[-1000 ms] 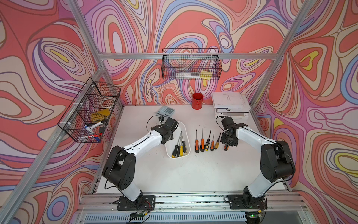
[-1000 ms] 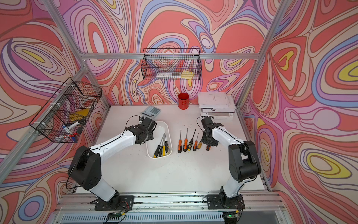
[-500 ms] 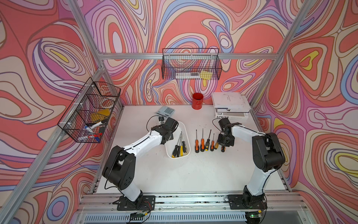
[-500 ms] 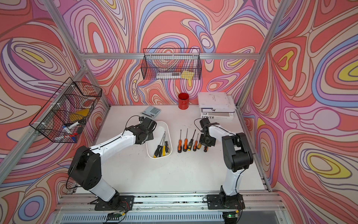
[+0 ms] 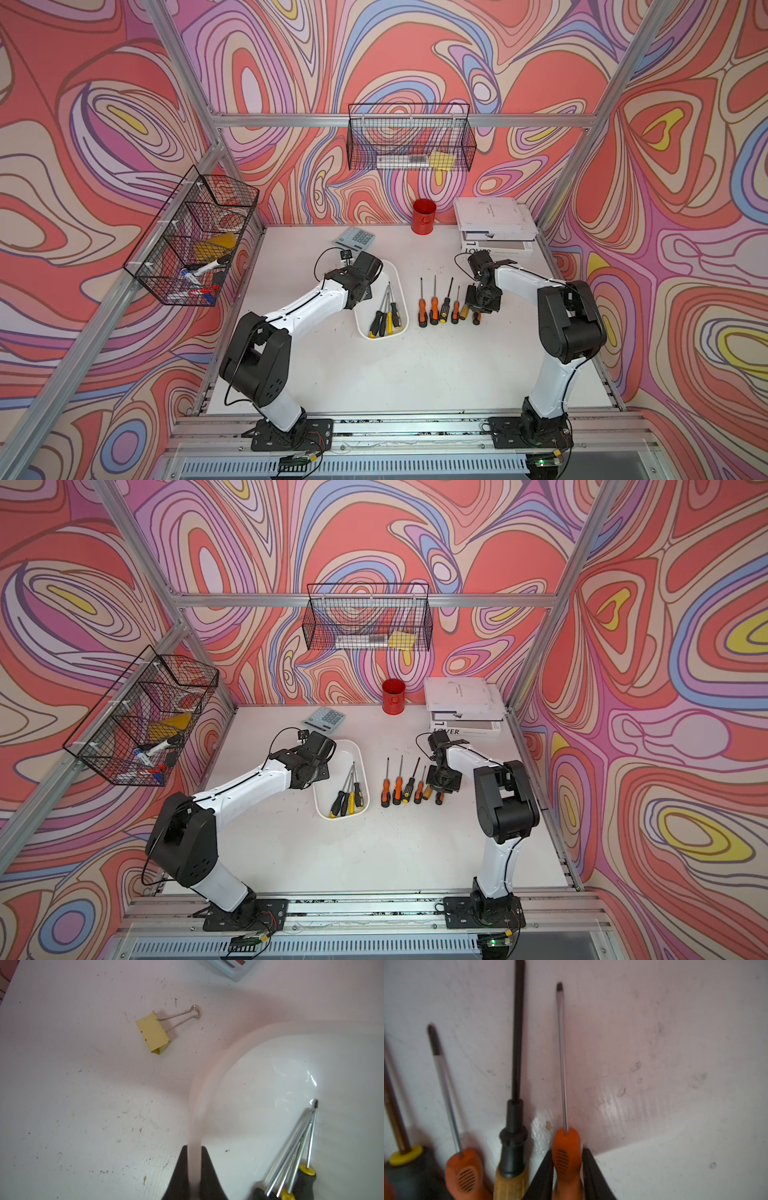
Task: Take out the screwdriver from the storage box
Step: Place the screwdriver at the center of the board.
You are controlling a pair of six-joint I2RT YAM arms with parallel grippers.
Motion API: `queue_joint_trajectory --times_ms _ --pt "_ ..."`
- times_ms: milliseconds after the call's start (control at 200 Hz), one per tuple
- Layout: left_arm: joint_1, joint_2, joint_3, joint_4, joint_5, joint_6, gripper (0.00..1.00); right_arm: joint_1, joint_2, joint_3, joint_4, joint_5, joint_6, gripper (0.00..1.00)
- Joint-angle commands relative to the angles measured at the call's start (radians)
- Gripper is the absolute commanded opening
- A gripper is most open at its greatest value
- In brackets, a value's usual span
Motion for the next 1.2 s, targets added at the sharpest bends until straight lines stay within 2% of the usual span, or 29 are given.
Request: queue_joint_trajectory --times_ms 0,366,541,626,776,921,1192 --pt "-0.002 -0.017 0.028 -0.035 -0.018 0.005 0.00 0.006 0.025 0.001 0.038 -0.023 0.003 0.34" --pt "-0.003 -0.019 0.032 -0.033 -0.015 0.002 0.00 0.006 -0.052 0.023 -0.007 0.017 -0.001 0.46" --pt "-0.001 -0.019 0.034 -0.031 -0.011 0.004 0.00 0.008 -0.180 0.032 -0.007 -0.001 -0.036 0.67" --pt "-0.002 -0.017 0.034 -0.027 -0.010 0.003 0.00 0.010 -0.230 0.058 -0.032 -0.014 -0.064 0.73" --pt "-0.002 -0.013 0.036 -0.021 -0.002 0.001 0.00 0.050 -0.314 0.090 -0.039 -0.060 -0.115 0.76" --pt "-0.002 -0.013 0.040 -0.021 -0.006 0.004 0.00 0.158 -0.364 0.113 -0.008 -0.138 -0.147 0.77" --pt "-0.002 -0.035 0.033 -0.020 -0.005 -0.002 0.00 0.301 -0.412 0.056 0.153 -0.293 -0.005 0.78"
